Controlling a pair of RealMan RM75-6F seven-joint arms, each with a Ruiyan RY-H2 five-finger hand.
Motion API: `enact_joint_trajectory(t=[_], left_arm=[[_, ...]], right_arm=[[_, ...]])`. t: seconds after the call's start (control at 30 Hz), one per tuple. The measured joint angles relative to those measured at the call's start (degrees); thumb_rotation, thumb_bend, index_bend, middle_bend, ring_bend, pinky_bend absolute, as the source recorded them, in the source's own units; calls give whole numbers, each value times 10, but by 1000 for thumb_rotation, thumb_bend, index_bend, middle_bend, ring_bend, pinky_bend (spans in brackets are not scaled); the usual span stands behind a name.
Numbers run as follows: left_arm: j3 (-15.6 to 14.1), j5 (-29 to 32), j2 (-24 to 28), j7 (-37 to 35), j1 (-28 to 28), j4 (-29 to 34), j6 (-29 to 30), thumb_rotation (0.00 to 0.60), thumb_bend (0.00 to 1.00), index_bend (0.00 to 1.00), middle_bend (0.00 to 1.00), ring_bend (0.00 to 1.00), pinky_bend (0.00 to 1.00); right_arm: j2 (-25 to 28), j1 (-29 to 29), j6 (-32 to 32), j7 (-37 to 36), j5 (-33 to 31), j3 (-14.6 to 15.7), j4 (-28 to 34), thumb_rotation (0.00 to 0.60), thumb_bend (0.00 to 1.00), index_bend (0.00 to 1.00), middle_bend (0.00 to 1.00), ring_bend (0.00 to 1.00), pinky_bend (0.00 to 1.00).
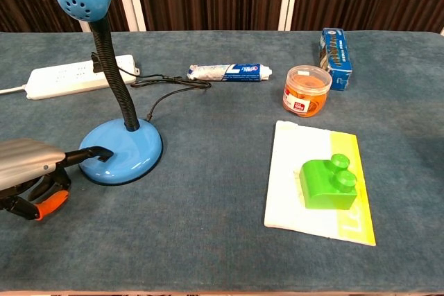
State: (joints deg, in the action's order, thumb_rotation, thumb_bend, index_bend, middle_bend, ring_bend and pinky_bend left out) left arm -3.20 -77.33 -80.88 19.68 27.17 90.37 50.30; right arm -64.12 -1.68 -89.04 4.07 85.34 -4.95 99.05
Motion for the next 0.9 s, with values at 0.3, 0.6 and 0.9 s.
enact_joint_trajectory(t=[0.3, 0.6, 0.9], left_arm=[[9, -7, 9, 2, 1, 14, 28, 600, 467, 52, 590, 540, 605], [13, -61, 78, 10, -42, 83, 168, 600, 196, 65, 243, 113, 143], [-8, -118, 177, -67, -115, 131, 304, 600, 159, 77, 143, 0, 0]], right_arm=[[-1, 1, -1, 1, -5, -3, 2, 600, 110, 0, 18, 38, 0], [-3, 1, -3, 5, -4, -3, 5, 600, 110, 0, 18, 38, 0], [-2, 1, -4, 8, 3, -1, 8, 600, 109, 0, 18, 38, 0]])
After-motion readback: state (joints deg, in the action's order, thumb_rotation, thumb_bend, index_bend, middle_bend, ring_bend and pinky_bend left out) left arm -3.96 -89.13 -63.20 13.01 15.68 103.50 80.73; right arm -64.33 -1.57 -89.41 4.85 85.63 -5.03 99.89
